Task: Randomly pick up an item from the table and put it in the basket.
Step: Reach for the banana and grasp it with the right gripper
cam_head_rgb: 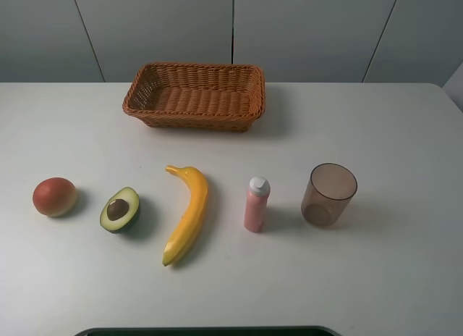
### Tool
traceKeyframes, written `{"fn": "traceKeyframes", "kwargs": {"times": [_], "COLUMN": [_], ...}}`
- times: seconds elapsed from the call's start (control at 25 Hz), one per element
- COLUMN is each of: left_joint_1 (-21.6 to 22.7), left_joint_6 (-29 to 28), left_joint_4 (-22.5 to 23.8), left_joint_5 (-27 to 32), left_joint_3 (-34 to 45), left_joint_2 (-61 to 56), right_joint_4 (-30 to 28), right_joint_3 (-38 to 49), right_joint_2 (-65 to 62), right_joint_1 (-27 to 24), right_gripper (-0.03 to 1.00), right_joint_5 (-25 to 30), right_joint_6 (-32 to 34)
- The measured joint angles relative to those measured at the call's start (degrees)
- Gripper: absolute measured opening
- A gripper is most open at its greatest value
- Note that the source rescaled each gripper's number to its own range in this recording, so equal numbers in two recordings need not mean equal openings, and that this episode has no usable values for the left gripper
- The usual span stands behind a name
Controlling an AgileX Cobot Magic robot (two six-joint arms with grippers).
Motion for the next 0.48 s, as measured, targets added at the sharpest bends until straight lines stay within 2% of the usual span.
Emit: {"fn": "traceKeyframes", "kwargs": {"times": [0.48], "left_joint_1": [0.0], "left_joint_6": [0.0], "left_joint_4": [0.0], "left_joint_5": [0.0], "left_joint_3": [0.0], "left_joint_2": [0.0], "right_joint_4": [0.0], "right_joint_3": [0.0], "right_joint_2": [0.0], "right_joint_1": [0.0], "right_gripper": [1.0], "right_joint_5": [0.0], "right_joint_6": [0.0]}}
